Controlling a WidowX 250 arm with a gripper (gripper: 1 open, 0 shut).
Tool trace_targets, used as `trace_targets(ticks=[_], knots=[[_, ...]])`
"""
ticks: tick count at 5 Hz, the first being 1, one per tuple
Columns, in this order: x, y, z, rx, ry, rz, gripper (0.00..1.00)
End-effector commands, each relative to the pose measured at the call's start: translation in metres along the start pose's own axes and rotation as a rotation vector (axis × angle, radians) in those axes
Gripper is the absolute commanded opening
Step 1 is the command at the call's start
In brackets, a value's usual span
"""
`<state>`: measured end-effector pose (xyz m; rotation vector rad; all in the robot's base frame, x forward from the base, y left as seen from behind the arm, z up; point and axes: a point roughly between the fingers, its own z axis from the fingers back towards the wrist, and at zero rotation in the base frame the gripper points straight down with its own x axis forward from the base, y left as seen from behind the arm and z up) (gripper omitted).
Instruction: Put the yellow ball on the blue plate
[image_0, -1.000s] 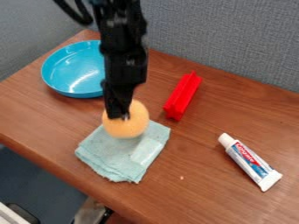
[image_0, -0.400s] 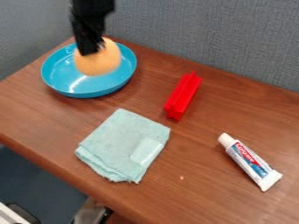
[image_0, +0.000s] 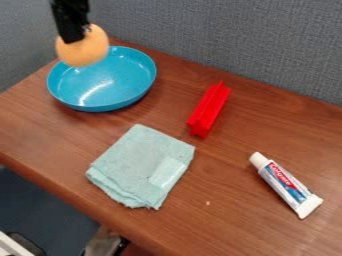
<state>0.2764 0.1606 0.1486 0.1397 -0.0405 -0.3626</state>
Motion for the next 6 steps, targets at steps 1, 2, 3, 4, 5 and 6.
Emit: trace_targets(ticks=[1, 2, 3, 4, 5, 6], knots=[[-0.005, -0.004, 0.015, 0.031, -0.034, -0.02, 0.0], [-0.011, -0.006, 0.025, 0.03, -0.046, -0.009, 0.0], [-0.016, -0.008, 0.033, 0.03, -0.059, 0.006, 0.0], [-0.019, -0.024, 0.033, 0.015, -0.065, 0.003, 0.0], [-0.021, -0.024, 0.034, 0.01, -0.067, 0.017, 0.0], [-0.022, -0.028, 0.033, 0.003, -0.07, 0.027, 0.0]])
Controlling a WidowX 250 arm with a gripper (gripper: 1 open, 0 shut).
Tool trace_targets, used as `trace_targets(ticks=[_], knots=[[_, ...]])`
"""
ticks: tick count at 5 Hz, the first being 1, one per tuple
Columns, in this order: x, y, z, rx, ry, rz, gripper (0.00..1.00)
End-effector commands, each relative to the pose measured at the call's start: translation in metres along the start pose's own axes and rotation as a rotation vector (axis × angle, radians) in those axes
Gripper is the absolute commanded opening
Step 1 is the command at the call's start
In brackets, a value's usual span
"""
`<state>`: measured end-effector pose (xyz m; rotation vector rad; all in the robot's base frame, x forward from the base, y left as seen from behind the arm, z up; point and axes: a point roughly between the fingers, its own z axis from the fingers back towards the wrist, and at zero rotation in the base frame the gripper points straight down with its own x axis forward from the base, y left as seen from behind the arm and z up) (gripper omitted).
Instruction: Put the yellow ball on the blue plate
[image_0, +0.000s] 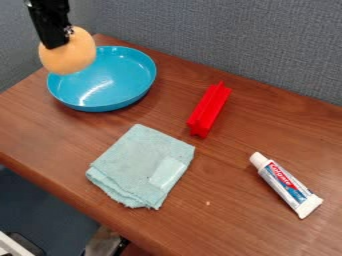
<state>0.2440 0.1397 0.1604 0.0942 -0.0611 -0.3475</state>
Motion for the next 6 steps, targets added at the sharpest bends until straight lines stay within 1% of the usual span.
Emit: trace_targets(ticks=[1, 3, 5, 6], knots=[[-0.001, 0.001, 0.019, 0.04, -0.048, 0.022, 0.0], [-0.006, 0.002, 0.021, 0.031, -0.053, 0.044, 0.0], [0.01, -0.007, 0.016, 0.016, -0.065, 0.02, 0.0], [0.019, -0.008, 0.006, 0.002, -0.06, 0.012, 0.0]])
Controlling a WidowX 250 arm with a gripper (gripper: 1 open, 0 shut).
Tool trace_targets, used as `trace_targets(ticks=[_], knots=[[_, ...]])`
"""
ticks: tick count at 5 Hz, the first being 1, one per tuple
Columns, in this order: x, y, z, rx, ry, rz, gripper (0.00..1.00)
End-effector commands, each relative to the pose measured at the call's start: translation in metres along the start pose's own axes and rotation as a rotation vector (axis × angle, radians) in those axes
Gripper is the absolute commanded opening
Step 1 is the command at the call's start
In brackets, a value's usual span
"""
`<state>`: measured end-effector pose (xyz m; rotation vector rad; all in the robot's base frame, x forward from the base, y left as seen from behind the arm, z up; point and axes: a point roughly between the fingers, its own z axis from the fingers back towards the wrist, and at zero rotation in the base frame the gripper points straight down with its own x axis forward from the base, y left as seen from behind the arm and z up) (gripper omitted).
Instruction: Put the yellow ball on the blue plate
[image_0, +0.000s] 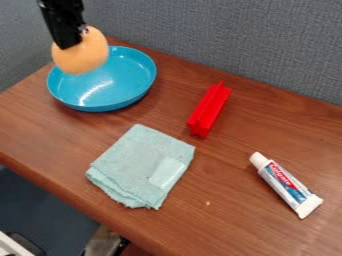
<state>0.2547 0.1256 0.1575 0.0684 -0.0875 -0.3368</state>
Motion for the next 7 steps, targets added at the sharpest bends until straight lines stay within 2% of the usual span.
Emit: trace_targets(ticks=[1, 5, 7], knots=[[0.013, 0.007, -0.003, 0.013, -0.024, -0.007, 0.0], [0.038, 0.057, -0.062, -0.02, 0.015, 0.016, 0.0], [0.04, 0.064, -0.064, -0.027, 0.008, 0.035, 0.0]])
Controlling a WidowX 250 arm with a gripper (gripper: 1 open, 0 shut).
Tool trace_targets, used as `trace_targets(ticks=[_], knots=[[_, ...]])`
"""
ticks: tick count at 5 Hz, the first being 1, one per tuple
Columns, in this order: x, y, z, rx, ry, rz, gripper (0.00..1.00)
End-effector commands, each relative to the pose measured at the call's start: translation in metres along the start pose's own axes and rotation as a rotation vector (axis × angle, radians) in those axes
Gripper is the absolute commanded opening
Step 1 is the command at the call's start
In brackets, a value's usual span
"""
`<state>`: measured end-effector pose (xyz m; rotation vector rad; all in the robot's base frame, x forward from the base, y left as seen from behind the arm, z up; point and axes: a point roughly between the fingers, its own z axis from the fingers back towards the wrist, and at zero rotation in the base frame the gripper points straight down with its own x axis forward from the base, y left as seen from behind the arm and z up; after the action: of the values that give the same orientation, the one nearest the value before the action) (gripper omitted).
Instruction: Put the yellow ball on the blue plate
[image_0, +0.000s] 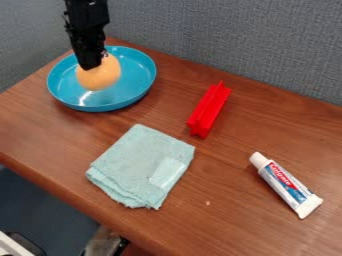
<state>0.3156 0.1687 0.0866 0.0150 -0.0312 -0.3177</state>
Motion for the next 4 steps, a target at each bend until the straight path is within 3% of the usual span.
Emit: trace_targets(ticks=[1, 4], knots=[[0.0033, 0.0109, 0.0136, 0.028, -0.041, 0.022, 0.0], [0.0067, 0.0188, 0.0097, 0.016, -0.045, 0.045, 0.0]])
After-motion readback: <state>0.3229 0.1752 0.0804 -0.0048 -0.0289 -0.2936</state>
